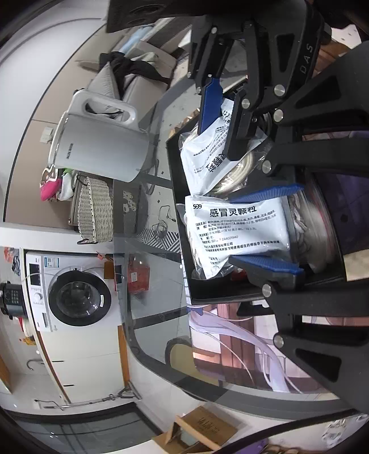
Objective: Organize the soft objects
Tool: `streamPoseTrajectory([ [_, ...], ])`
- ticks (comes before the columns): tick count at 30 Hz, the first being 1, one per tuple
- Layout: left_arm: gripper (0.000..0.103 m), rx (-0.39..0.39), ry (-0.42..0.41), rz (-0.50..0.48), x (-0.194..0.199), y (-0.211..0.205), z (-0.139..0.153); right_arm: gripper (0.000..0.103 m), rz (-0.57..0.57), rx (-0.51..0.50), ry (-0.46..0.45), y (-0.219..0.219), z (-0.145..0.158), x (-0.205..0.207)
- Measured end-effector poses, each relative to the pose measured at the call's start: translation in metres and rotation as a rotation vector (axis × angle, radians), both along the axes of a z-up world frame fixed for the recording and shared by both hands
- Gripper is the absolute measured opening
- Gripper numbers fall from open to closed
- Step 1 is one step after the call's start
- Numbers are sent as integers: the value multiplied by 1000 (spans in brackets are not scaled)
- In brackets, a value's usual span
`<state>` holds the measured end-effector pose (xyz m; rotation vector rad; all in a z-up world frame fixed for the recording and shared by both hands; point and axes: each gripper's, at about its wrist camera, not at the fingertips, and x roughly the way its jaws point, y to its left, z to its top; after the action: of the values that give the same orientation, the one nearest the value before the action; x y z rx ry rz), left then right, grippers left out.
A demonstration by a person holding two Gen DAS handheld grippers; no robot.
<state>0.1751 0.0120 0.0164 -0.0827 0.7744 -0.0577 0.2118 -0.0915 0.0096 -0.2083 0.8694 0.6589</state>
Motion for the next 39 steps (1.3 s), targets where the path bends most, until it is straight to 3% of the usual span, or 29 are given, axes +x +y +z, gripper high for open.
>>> streamPoseTrajectory([
  [4,40,24,-12,-5,-1,-6,-1,35,2,9,2,-2,-2,2],
  [13,57,-21,-36,-6,-13,0,4,54,15,67,-23,-16,8,-10],
  [15,60,-13,-47,-4,-19,-1,6,63,22,84,-28,-19,10,-14],
  [21,77,-20,-80,11,-32,0,14,81,-1,93,-78,-29,17,-26],
  [26,102,5,-122,57,-43,3,20,92,-29,105,-99,-42,20,-32],
  [30,103,4,-155,77,-55,8,22,101,-43,123,-117,-52,20,-42],
  [39,103,22,-204,122,-76,14,14,102,-46,181,-188,-64,20,-66],
])
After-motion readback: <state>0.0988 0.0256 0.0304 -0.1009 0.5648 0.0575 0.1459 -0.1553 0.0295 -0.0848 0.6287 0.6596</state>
